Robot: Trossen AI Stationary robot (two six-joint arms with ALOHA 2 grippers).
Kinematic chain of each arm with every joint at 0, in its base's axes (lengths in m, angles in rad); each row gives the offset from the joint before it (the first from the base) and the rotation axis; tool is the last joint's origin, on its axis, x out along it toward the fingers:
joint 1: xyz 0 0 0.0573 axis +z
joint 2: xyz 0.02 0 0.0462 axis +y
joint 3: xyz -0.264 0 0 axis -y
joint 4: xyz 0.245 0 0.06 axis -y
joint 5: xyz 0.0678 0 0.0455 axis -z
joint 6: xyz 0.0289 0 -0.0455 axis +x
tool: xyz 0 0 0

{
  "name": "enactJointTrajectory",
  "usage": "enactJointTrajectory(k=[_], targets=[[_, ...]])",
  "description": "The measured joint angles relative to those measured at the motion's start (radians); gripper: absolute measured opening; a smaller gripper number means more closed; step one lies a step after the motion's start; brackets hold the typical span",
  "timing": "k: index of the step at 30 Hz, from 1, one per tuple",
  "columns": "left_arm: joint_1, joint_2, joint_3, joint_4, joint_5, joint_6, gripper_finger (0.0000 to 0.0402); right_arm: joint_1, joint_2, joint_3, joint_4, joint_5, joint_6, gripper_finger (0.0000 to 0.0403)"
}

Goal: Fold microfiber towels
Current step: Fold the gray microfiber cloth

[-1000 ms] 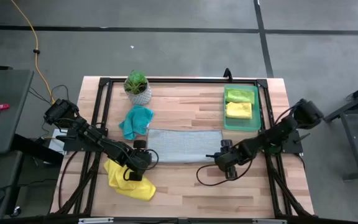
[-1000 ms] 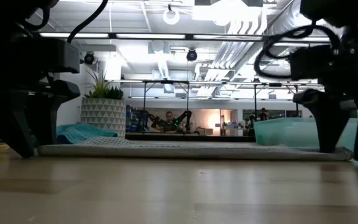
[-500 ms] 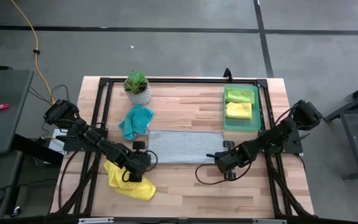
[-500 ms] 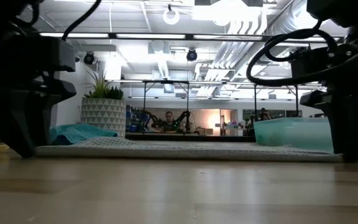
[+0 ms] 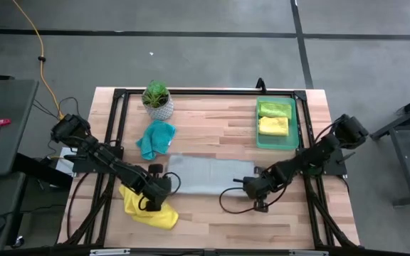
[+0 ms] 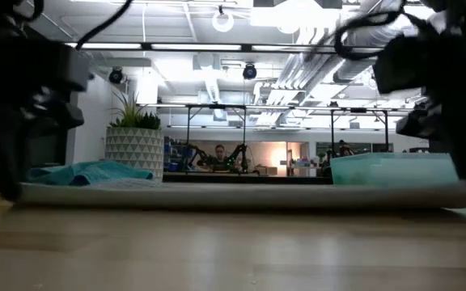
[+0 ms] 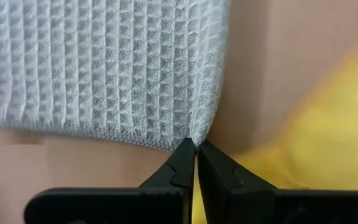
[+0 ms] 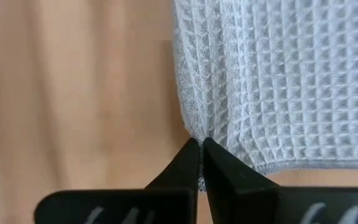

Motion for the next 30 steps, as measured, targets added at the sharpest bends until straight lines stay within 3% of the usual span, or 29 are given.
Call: enactJointTrajectory(k=[5, 11, 17, 23, 30], targets=[[0.028, -0.077, 0.042, -0.061, 0.084, 0.011, 0.0002, -0.025, -0.044, 0.023, -0.015, -0.090, 0.009, 0.0001], [0.096, -0.169, 0.043, -0.170, 0.080, -0.053, 0.0001, -0.069, -0.126, 0.023, -0.066, -0.079, 0.049, 0.0001], [0.177, -0.212, 0.041, -0.169, 0.020, -0.121, 0.0000, -0.118, -0.193, 0.023, -0.169, 0.013, 0.119, 0.0000], [0.228, -0.192, 0.042, -0.160, -0.071, -0.187, 0.0000, -0.154, -0.184, 0.023, -0.227, 0.077, 0.181, 0.0000], [0.243, -0.164, 0.042, -0.173, -0.167, -0.339, 0.0000, -0.177, -0.183, 0.023, -0.313, 0.224, 0.292, 0.0000]])
